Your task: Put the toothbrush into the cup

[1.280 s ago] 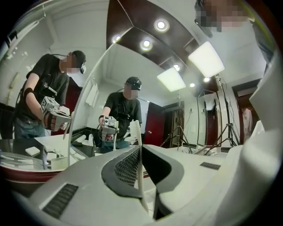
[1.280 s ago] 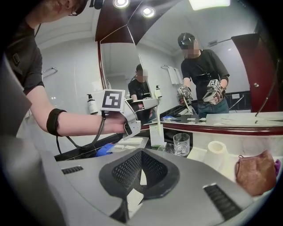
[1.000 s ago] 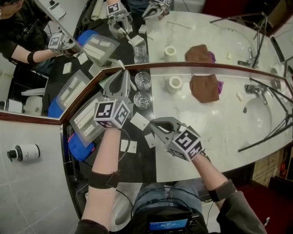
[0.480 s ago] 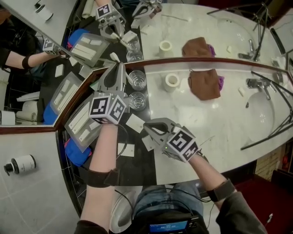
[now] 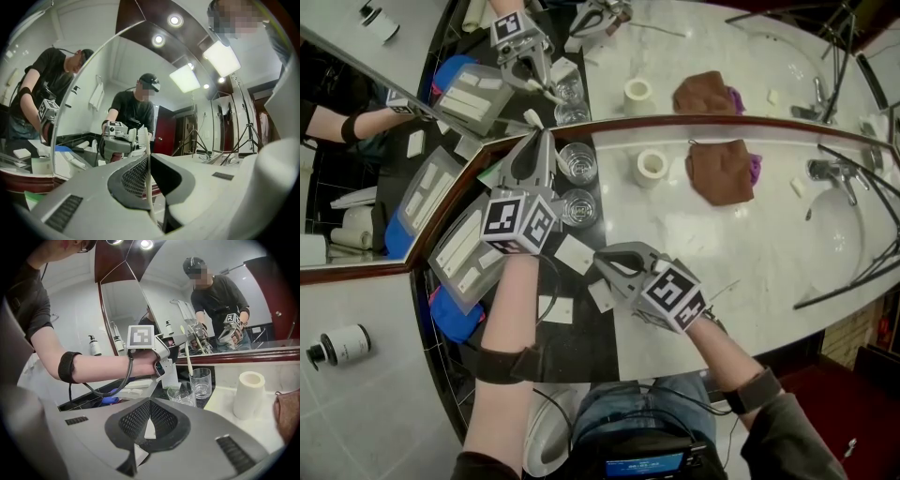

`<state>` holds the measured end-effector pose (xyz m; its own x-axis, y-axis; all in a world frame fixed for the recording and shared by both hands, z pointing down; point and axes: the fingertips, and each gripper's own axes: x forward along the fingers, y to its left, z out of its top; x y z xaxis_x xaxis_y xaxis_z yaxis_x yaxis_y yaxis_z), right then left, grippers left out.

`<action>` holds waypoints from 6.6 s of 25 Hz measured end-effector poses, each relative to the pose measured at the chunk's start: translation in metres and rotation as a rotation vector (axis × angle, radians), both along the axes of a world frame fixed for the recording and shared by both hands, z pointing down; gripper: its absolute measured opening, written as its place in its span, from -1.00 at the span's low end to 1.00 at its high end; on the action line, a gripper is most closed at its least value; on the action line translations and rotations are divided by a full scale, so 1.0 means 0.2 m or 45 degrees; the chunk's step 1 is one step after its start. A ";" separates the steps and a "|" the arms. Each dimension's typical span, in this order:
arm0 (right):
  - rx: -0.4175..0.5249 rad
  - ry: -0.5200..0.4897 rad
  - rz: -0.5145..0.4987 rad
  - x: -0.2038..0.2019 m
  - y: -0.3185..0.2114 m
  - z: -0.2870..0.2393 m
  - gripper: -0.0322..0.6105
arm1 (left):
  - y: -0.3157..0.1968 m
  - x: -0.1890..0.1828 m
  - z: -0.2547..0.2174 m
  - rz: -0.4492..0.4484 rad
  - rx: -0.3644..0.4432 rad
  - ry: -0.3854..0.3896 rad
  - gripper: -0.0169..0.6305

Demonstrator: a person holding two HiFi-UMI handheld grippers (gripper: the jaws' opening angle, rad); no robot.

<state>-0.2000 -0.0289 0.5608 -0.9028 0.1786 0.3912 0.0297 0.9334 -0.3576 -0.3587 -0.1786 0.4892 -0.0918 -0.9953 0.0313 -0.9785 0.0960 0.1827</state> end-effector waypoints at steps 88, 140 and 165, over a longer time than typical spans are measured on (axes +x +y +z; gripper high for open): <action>0.168 0.046 0.837 1.47 -0.54 -0.45 -0.87 | 0.89 0.85 -0.16 0.043 -0.459 -0.005 -0.95; -0.056 0.087 0.998 2.50 -0.74 -0.04 -0.87 | 0.54 2.51 1.18 1.135 -1.643 -0.581 -0.89; 0.001 0.043 0.858 2.14 -0.67 -0.18 -0.87 | 0.35 2.22 0.34 0.765 -0.970 -0.261 -0.89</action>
<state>0.2272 -0.1627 0.5253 -0.8040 -0.4197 0.4212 -0.5705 0.7441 -0.3476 0.0862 -0.1090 0.5571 0.3464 -0.5985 0.7224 -0.9089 -0.4048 0.1004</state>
